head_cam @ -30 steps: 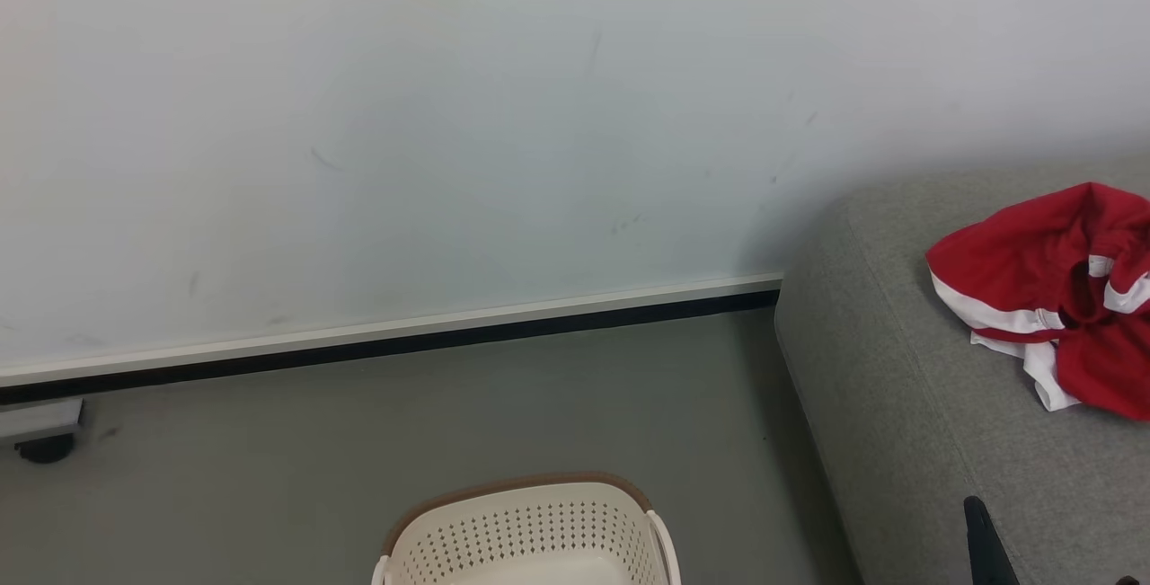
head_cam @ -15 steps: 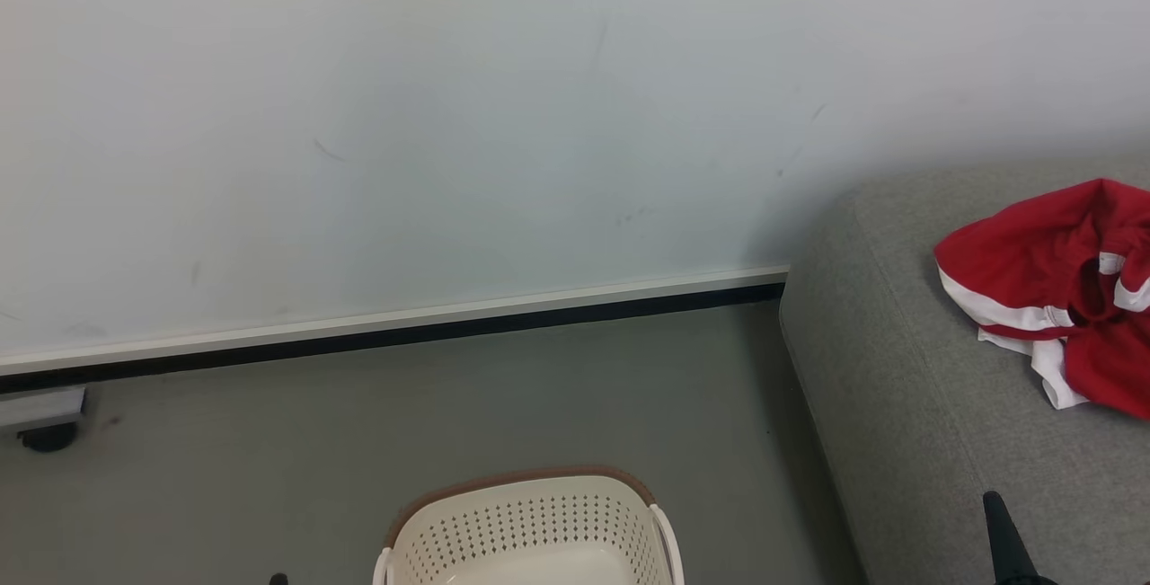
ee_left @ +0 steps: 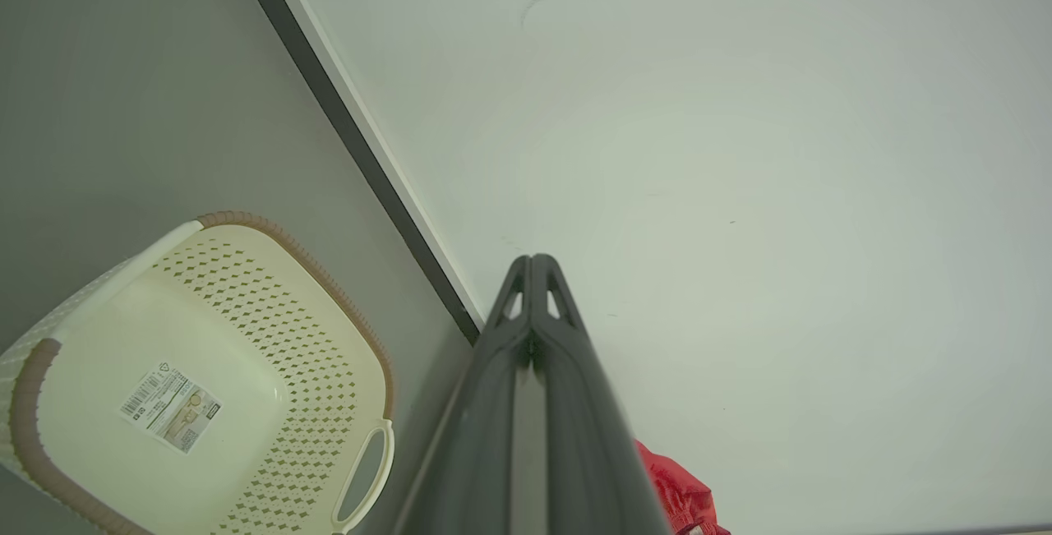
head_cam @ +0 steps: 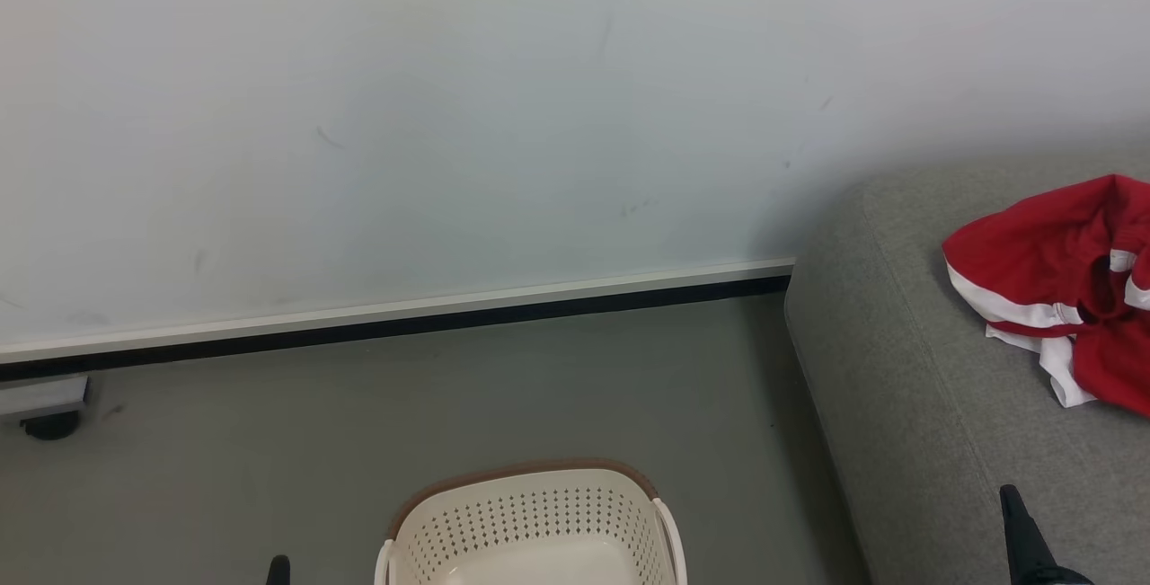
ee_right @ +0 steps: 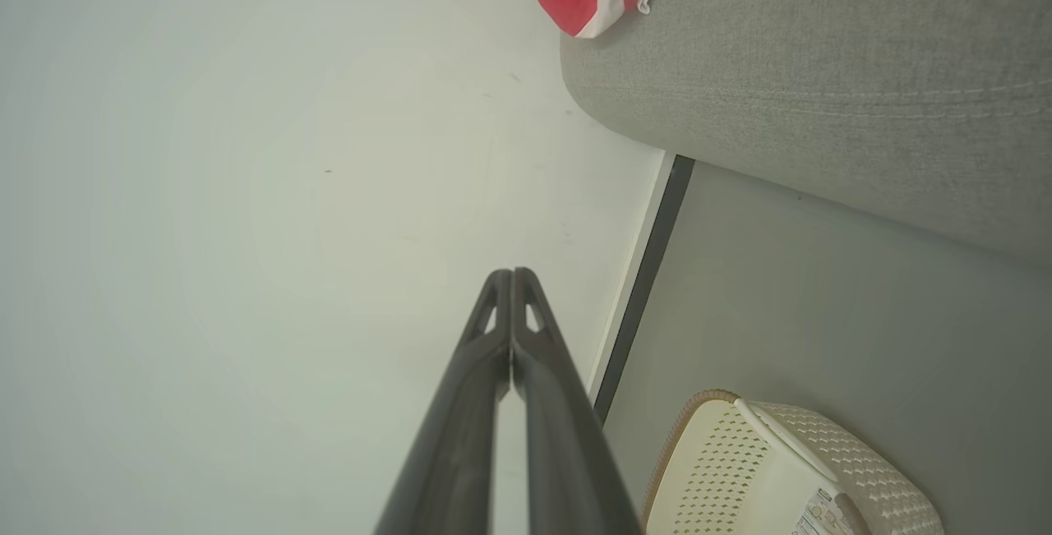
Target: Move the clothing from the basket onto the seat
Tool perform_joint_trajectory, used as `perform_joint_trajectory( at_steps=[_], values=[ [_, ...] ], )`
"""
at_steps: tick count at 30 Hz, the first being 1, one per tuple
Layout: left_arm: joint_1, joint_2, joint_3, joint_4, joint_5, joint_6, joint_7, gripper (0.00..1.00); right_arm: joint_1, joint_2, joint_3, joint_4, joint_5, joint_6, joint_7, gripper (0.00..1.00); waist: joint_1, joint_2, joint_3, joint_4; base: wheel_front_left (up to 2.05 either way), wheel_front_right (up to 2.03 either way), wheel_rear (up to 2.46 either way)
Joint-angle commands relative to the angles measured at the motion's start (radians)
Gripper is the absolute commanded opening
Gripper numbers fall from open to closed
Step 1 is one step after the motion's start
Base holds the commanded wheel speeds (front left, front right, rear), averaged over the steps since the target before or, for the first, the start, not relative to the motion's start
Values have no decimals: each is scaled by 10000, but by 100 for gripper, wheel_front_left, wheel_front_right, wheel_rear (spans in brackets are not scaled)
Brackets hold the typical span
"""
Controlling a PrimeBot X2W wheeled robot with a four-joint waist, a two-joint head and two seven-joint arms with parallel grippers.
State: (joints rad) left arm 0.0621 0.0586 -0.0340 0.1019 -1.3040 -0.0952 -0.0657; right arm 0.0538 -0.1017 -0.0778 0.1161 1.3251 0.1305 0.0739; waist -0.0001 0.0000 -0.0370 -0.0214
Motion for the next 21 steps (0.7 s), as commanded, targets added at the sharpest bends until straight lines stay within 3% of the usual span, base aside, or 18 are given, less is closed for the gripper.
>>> perform_joint_trajectory(
  at_steps=[1,21],
  values=[
    [-146,50,20,23,-256,-52,48,0,-88,19,-103,-19,299,4,85,0,1,0,16,10,0,0,0],
    [-497,21,-2,225,-1943,-237,378,0,-242,167,-783,82,1931,4,709,0,1,0,212,112,0,0,0]
  ],
)
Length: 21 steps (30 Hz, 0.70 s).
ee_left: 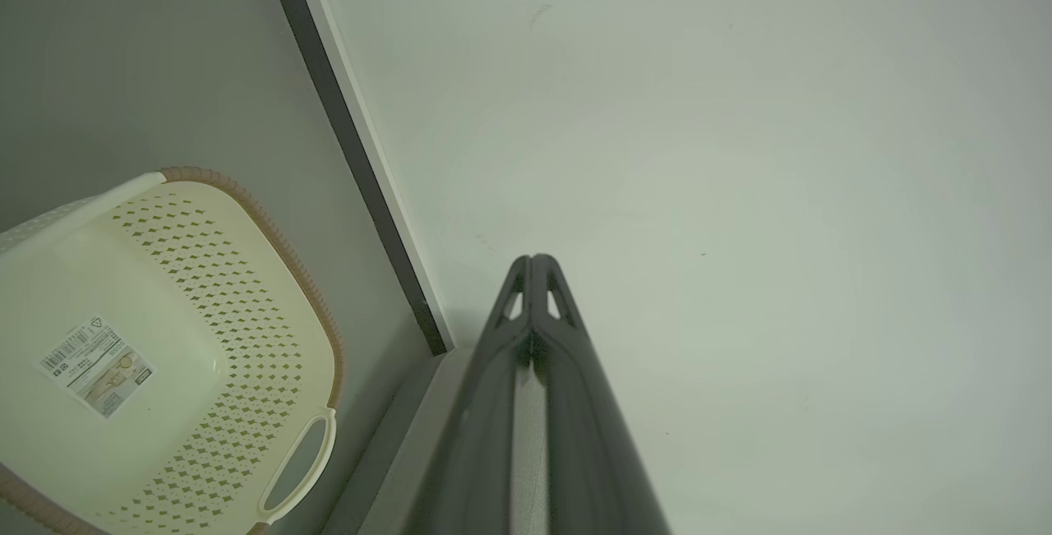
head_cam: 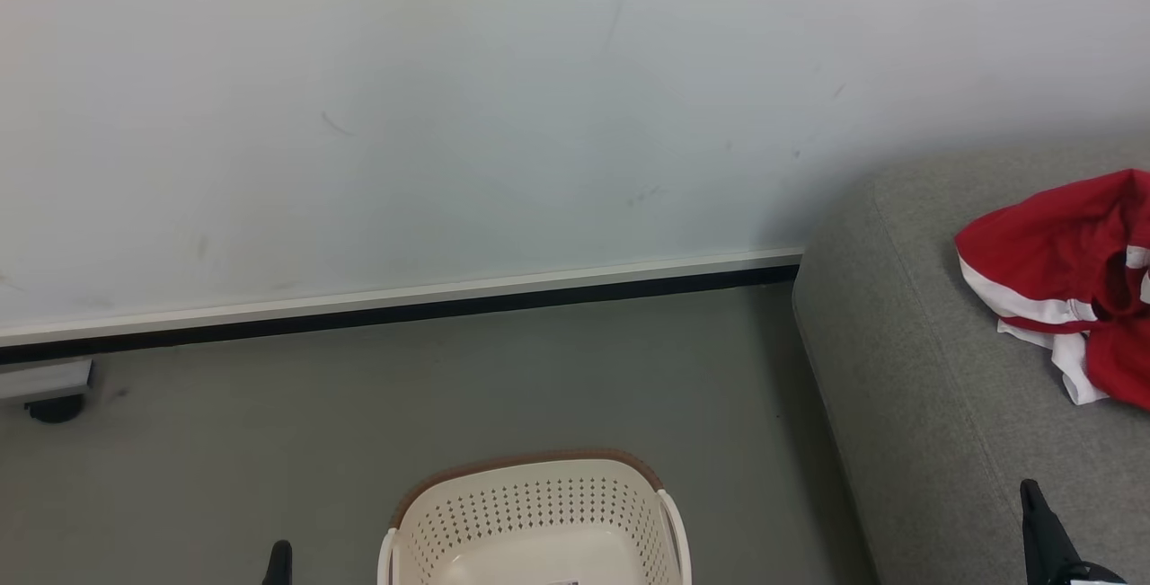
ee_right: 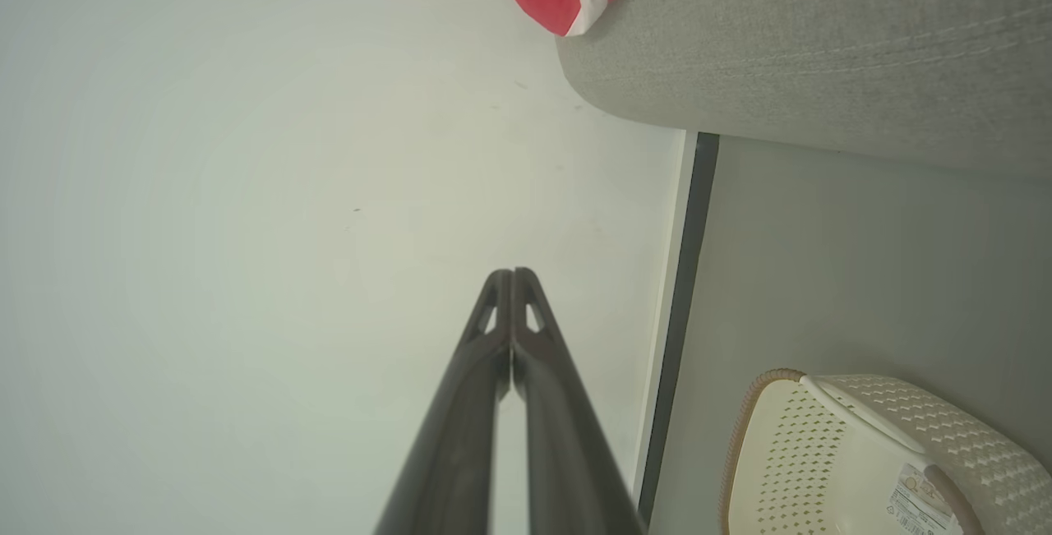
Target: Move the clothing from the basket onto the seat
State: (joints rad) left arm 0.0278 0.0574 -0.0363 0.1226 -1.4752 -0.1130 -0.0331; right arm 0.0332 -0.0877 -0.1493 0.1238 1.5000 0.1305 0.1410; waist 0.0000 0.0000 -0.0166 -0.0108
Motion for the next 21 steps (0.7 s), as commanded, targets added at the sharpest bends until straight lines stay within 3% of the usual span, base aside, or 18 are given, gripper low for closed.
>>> perform_joint_trajectory(
  at_steps=[1,21],
  values=[
    [-155,31,18,27,-299,-70,61,0,-44,34,-101,11,261,4,77,0,0,0,18,11,0,0,0],
    [-429,6,1,206,-1614,-200,326,0,-208,155,-658,87,1581,4,594,0,0,0,203,108,0,0,0]
  ],
)
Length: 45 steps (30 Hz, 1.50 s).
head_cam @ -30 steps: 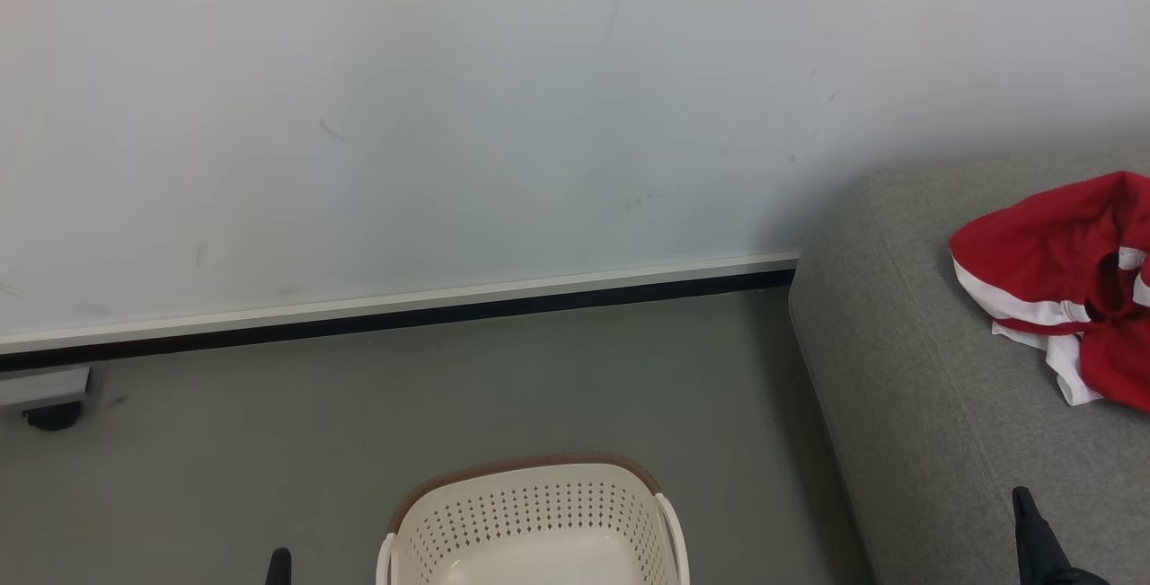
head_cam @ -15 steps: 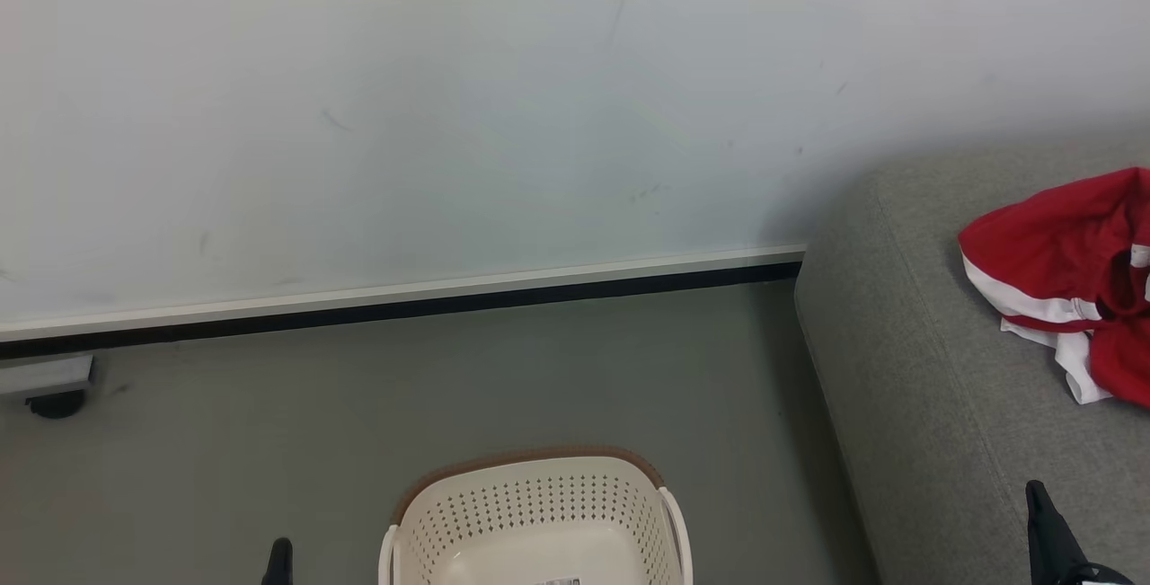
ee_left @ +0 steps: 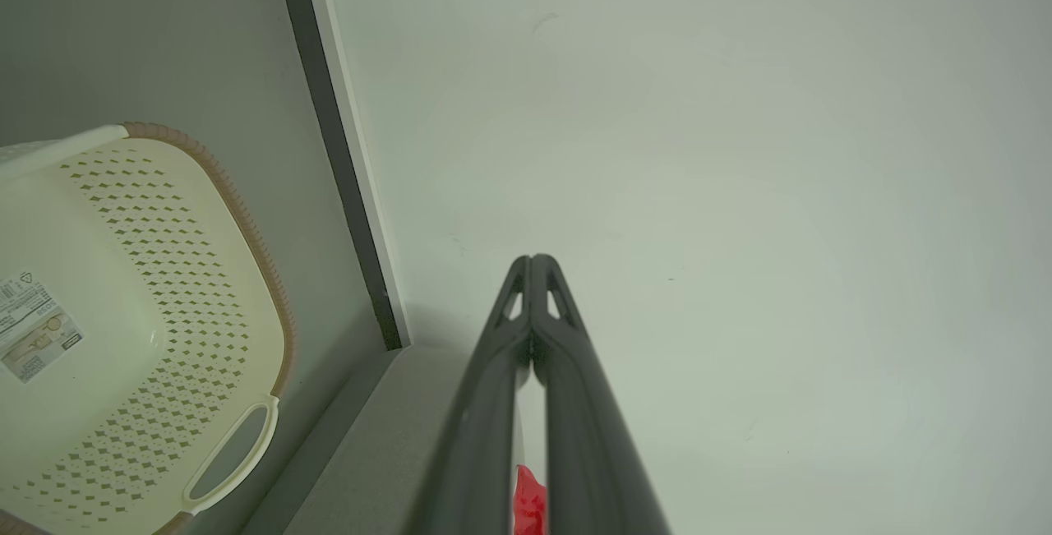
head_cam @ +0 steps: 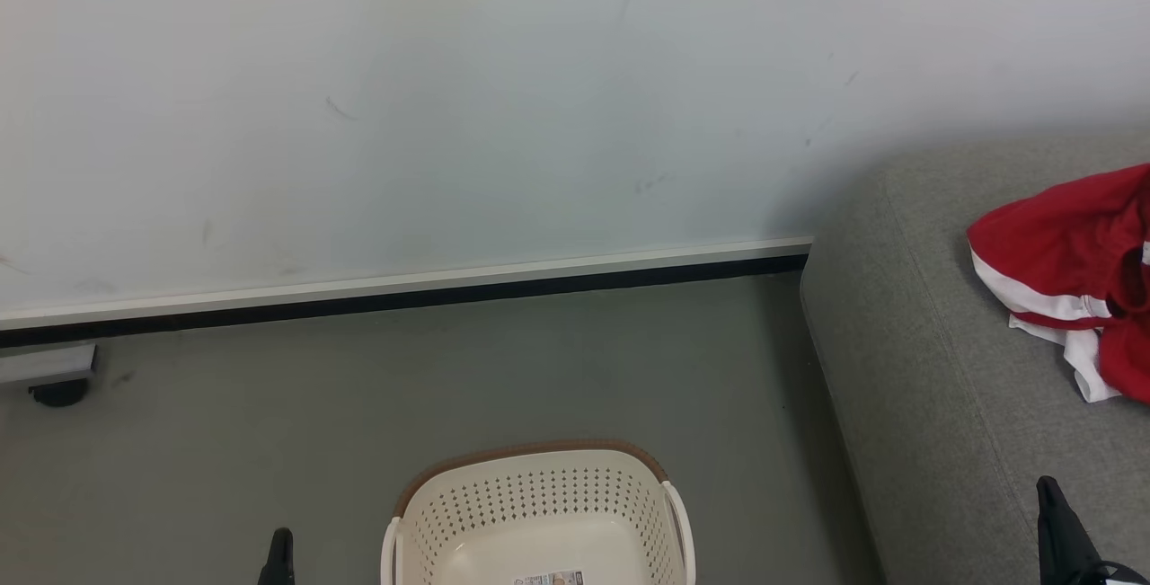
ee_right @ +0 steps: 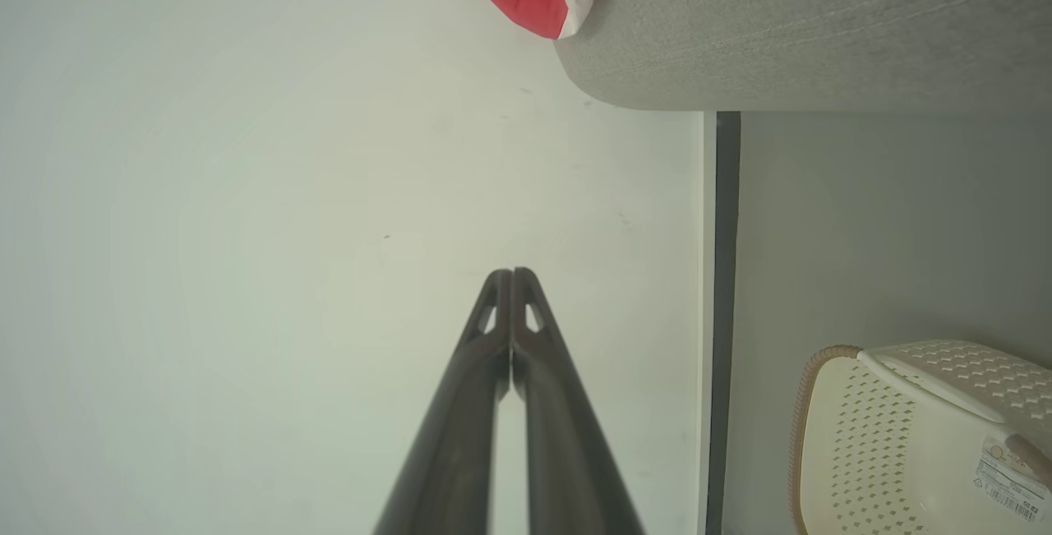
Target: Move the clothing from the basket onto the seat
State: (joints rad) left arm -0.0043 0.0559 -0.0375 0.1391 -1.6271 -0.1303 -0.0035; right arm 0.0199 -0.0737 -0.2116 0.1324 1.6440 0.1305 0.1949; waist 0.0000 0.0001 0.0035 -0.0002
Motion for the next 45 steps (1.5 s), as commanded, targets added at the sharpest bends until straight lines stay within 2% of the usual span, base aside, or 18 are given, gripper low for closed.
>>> perform_joint_trajectory(
  at_steps=[1,45],
  values=[
    [-99,20,16,35,-57,-27,32,0,-57,19,-29,-2,90,4,61,0,0,-1,1,2,0,0,0],
    [-92,-29,82,34,18,-26,88,0,-74,151,-199,15,-91,4,202,0,0,-1,1,2,0,0,0]
  ],
)
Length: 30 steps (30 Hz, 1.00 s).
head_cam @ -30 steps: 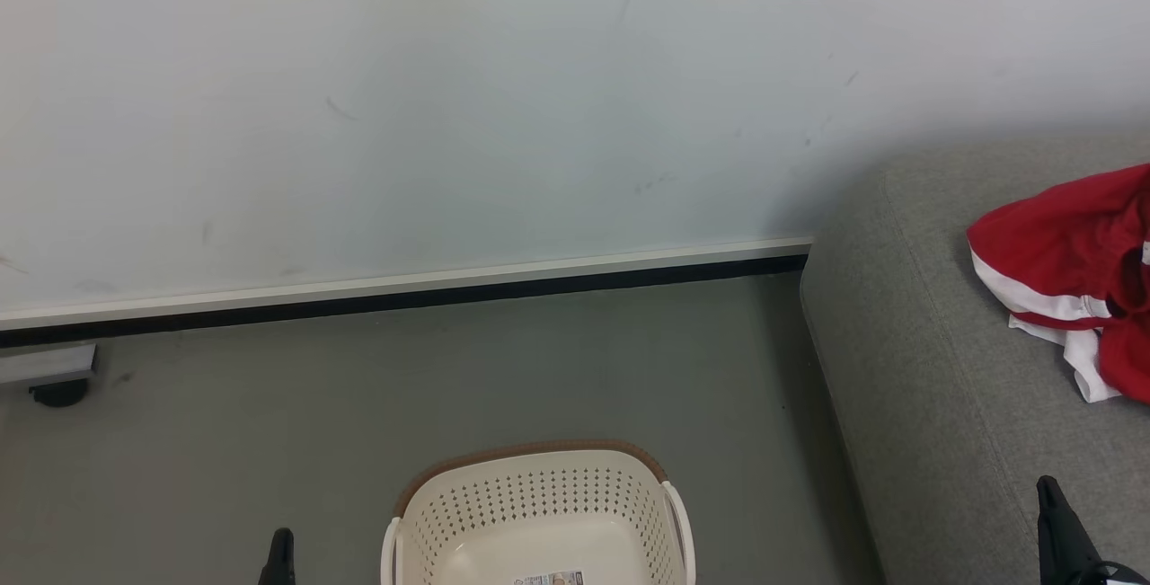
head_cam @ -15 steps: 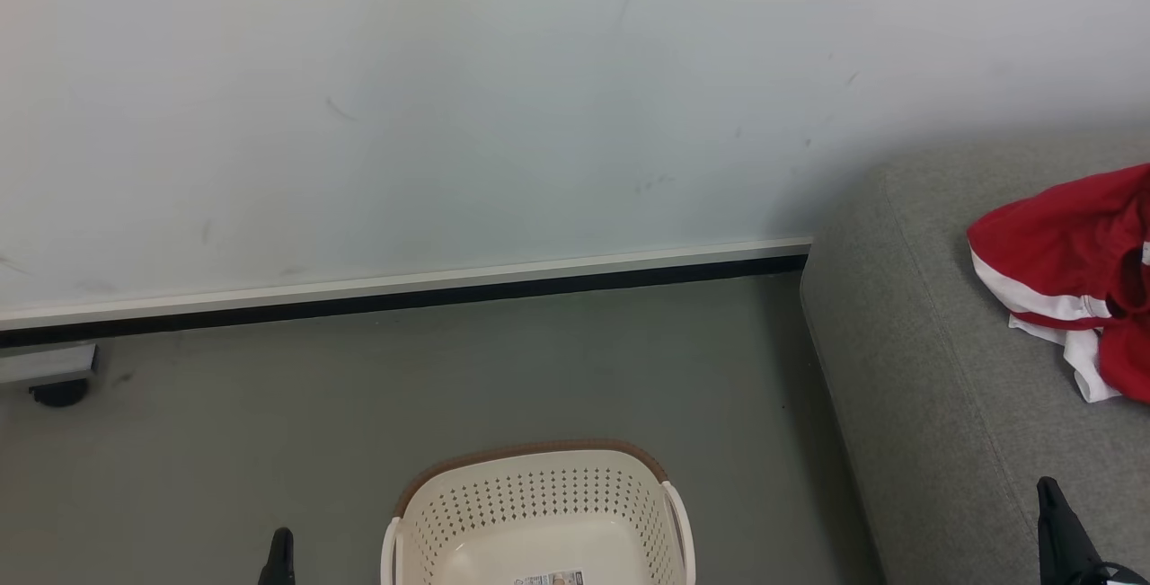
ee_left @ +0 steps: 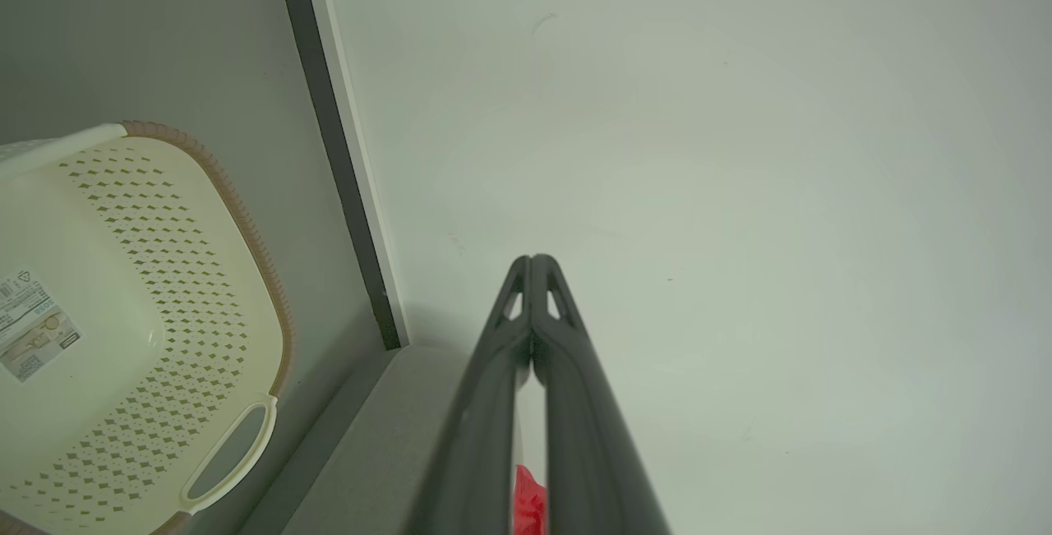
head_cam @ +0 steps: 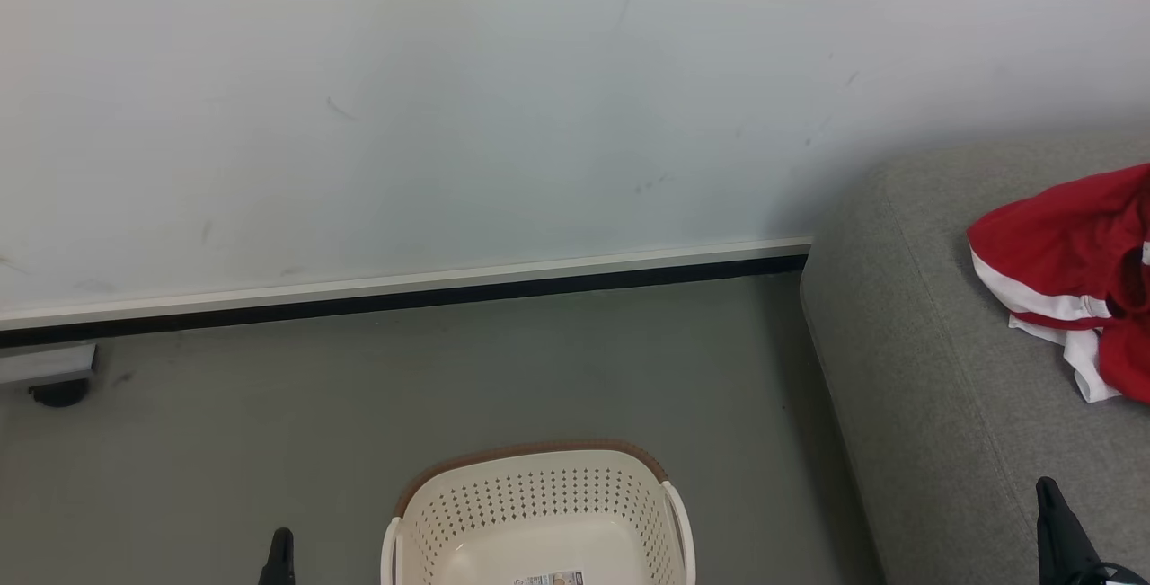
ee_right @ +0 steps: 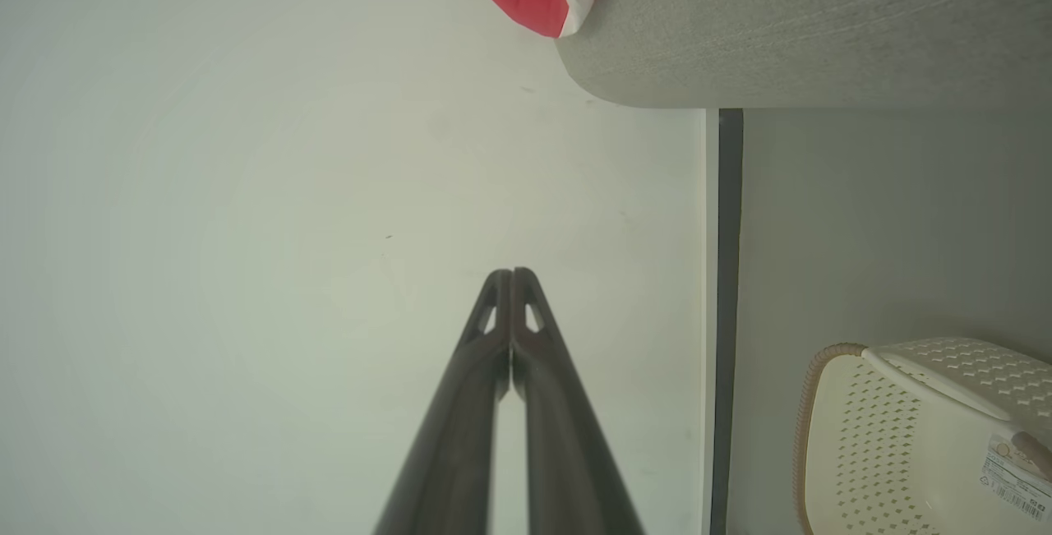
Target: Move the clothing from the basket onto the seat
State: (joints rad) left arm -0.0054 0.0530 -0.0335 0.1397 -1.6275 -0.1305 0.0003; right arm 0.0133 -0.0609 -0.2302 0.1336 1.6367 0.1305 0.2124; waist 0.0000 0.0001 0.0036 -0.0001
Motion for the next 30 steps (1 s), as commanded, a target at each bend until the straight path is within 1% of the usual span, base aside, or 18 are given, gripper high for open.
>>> perform_joint_trajectory(
  at_steps=[1,30],
  values=[
    [-80,-2,43,28,23,-24,51,0,-8,24,-14,4,-20,4,32,0,0,-1,0,0,0,0,0],
    [-80,-10,60,27,41,-24,52,0,-24,68,-73,7,-77,4,88,0,0,-1,0,0,0,0,0]
  ],
)
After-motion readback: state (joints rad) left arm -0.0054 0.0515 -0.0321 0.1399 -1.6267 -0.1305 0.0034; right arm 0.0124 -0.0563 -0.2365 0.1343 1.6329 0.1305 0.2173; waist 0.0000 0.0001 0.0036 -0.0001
